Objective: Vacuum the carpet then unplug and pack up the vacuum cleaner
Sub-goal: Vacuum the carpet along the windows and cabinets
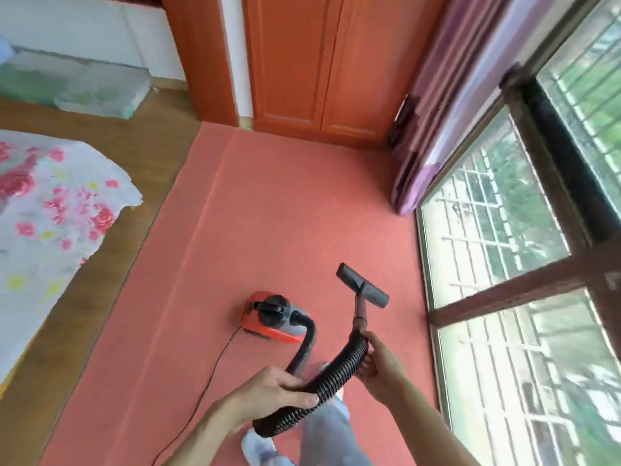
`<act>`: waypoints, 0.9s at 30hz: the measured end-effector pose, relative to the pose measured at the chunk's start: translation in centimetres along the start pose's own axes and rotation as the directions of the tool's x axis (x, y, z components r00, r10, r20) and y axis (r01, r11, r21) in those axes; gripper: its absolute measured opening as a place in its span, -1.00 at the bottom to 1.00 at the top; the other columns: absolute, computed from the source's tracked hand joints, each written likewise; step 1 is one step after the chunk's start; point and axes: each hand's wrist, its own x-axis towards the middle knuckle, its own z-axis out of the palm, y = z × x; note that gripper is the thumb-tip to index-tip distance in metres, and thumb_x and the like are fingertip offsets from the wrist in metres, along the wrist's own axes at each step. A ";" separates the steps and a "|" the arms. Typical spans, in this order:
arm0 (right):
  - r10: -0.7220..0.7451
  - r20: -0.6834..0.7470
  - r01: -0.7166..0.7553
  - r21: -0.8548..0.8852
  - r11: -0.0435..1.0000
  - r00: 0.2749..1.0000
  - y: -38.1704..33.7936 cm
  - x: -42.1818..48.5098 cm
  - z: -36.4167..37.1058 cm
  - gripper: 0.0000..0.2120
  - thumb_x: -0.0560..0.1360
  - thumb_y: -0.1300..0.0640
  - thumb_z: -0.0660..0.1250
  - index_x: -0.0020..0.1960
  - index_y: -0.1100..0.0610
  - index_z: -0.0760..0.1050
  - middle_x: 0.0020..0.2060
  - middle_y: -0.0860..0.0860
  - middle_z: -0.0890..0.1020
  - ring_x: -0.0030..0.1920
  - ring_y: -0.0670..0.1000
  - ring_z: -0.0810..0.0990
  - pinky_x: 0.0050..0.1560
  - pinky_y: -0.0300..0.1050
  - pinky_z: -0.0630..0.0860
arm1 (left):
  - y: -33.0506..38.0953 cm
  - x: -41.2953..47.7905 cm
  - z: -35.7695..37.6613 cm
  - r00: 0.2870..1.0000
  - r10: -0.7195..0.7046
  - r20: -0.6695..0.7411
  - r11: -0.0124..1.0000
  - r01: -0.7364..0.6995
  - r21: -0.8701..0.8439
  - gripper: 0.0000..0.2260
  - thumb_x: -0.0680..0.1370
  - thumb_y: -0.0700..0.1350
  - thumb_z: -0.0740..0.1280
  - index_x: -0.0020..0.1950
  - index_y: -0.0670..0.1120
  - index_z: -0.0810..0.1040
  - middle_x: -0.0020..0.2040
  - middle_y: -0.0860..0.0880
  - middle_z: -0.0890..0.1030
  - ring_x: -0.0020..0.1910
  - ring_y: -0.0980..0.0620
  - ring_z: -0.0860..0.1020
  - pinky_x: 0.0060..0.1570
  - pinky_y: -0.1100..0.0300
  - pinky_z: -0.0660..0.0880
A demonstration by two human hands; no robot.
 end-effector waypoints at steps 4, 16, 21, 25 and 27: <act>0.012 -0.025 -0.007 0.229 0.973 1.000 4.2 -3.9 -4.7 -0.61 0.58 0.07 0.25 -0.38 0.09 0.26 -0.66 -0.07 0.17 -0.71 -0.13 0.14 -0.65 -0.33 0.12 | -0.2 -0.8 2.0 0.989 -0.038 0.143 0.982 0.011 0.190 -0.89 0.41 0.11 0.53 -0.20 0.09 0.75 -0.30 0.16 0.62 -0.28 0.23 0.55 -0.22 0.42 0.43; 0.083 -0.066 -0.016 0.684 0.729 0.994 19.6 -9.1 -16.0 -0.80 0.57 0.14 0.25 -0.19 0.21 0.40 -0.39 0.05 0.27 -0.45 -0.03 0.24 -0.39 -0.27 0.28 | -5.5 -2.9 10.8 0.932 -0.177 0.317 0.823 -0.037 0.567 -0.74 0.47 0.05 0.50 0.09 -0.04 0.74 -0.17 0.02 0.61 -0.18 0.13 0.52 -0.09 0.28 0.41; 0.135 -0.111 0.005 0.789 0.614 0.985 26.6 -12.1 -20.3 -0.82 0.56 0.17 0.30 -0.04 0.32 0.45 -0.28 0.12 0.42 -0.33 0.03 0.35 -0.21 -0.17 0.33 | -9.2 -4.9 15.5 0.898 -0.234 0.372 0.735 -0.087 0.672 -0.81 0.45 0.07 0.49 -0.01 0.01 0.74 -0.21 0.06 0.58 -0.22 0.14 0.49 -0.10 0.22 0.38; 0.177 -0.119 0.014 0.864 0.504 0.977 32.0 -14.3 -22.6 -0.83 0.55 0.19 0.32 -0.07 0.31 0.44 -0.29 0.13 0.42 -0.32 0.03 0.36 -0.21 -0.16 0.34 | -12.5 -5.4 18.1 0.857 -0.316 0.406 0.645 -0.119 0.754 -0.89 0.46 0.02 0.49 -0.09 0.01 0.73 -0.28 0.11 0.56 -0.27 0.20 0.48 -0.18 0.36 0.37; 0.183 -0.112 0.020 0.898 0.439 0.977 34.6 -15.0 -23.4 -0.83 0.54 0.19 0.33 -0.05 0.31 0.43 -0.29 0.13 0.41 -0.32 0.02 0.35 -0.22 -0.16 0.33 | -13.9 -5.5 19.1 0.828 -0.365 0.425 0.602 -0.139 0.786 -0.97 0.44 -0.01 0.50 -0.17 0.08 0.73 -0.33 0.14 0.57 -0.31 0.25 0.48 -0.23 0.43 0.37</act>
